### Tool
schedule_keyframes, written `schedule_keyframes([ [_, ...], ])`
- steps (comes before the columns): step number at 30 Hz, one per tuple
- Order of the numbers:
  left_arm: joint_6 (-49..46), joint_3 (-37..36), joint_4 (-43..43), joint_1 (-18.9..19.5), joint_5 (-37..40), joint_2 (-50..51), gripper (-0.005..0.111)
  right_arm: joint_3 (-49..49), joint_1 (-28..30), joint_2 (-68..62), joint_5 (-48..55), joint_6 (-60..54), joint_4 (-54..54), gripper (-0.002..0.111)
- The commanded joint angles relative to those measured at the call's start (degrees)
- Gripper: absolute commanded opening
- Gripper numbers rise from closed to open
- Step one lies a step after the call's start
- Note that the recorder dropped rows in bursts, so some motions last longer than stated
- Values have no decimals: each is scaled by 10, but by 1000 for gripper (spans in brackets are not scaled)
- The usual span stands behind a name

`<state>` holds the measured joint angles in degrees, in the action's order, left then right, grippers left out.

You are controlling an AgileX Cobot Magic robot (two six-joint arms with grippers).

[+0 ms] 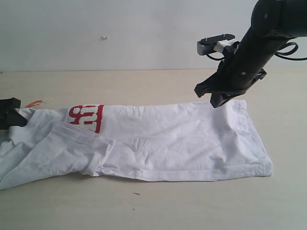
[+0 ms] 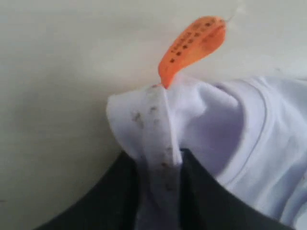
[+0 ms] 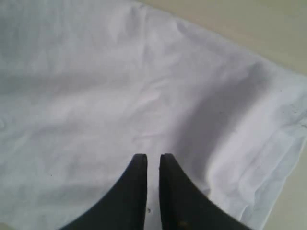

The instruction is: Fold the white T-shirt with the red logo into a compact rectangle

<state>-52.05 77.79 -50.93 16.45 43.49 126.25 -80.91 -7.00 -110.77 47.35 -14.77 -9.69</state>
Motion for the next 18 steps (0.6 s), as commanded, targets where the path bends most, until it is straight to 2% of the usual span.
schedule_keyframes([
  [1,0,-3,20,-4,22,6,0,-1,0,7,0,-5,-4,13],
  [10,36,-3,31,-7,35,-30,0,-25,0,8,29,-8,-16,13],
  [14,54,-3,39,-20,37,-70,0,-77,0,15,95,-30,-79,13],
  [18,69,-3,40,-46,48,-103,0,-83,0,39,101,-78,-154,11],
])
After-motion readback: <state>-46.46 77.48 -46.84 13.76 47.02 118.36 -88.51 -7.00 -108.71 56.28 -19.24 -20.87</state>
